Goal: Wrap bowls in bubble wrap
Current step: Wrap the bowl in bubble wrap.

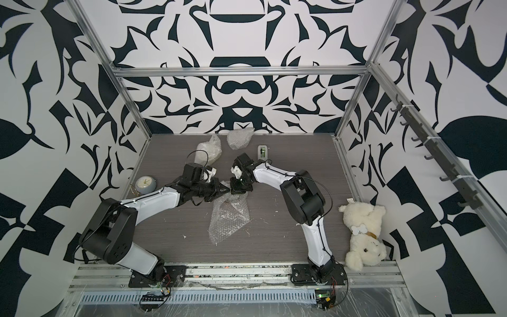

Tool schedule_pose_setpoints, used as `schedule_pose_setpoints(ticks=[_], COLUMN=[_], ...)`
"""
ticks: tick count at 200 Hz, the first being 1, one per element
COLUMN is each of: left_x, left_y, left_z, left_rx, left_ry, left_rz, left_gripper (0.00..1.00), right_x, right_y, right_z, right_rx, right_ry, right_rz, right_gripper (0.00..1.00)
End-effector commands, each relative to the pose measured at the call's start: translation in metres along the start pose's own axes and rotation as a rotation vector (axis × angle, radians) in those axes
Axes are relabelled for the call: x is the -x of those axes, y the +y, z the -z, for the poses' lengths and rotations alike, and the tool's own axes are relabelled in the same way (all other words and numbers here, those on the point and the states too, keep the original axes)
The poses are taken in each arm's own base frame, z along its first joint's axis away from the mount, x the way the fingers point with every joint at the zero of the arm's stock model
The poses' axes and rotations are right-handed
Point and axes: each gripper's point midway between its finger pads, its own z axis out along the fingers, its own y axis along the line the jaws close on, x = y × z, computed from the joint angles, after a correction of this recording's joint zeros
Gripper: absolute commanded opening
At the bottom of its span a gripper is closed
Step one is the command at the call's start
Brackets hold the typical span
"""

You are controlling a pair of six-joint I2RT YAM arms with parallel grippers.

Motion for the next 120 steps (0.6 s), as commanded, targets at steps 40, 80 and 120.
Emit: schedule_pose_setpoints(ticks=[40,80,120], left_x=[-0.008,-0.007,-0.01], left_y=[-0.008,-0.001,0.0], left_z=[-0.021,-0.024,-0.032], left_rx=[-0.028,0.014,0.053], left_ry=[0.04,0.046,0.072], left_rz=[-0.027,-0.039,-0.065], left_gripper=[0.06,0.07,0.07], right_x=[0.0,0.0,0.011], right_y=[0.012,0.011,0.001], right_z=[0.028,0.055,0.089], right_rx=[0.039,-0.008,-0.067], right_ry=[-0.021,-0.034,-0.1], right_rz=[-0.04,-0.04,-0.037], right_gripper=[0.02,0.09,0.11])
